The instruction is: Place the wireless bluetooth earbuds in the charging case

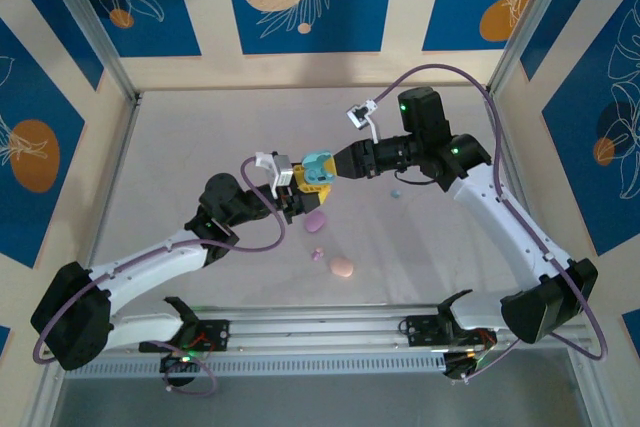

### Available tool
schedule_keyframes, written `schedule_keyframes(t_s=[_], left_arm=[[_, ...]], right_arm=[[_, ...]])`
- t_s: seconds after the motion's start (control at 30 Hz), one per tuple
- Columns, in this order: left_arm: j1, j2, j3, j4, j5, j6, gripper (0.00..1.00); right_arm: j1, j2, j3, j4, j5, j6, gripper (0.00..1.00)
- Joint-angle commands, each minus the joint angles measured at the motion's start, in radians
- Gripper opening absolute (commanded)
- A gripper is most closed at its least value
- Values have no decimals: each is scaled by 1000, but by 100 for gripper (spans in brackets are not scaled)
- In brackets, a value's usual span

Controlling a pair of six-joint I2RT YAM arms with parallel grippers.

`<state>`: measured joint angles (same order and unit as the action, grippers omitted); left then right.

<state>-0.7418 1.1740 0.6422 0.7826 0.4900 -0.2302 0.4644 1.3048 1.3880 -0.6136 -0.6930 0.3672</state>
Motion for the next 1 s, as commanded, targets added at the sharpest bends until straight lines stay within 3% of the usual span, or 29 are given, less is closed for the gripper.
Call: schedule_keyframes(t_s=[0.0, 0.3, 0.97], left_arm=[[-7, -10, 21, 60, 55, 3, 27], [-8, -8, 23, 53, 51, 5, 27], [-8, -4, 29, 44, 36, 13, 28]], right_arm=[[-5, -23, 30, -14, 53, 10, 42], [-18, -39, 34, -39, 89, 23, 42], [-26, -54, 35, -124, 40, 8, 29]])
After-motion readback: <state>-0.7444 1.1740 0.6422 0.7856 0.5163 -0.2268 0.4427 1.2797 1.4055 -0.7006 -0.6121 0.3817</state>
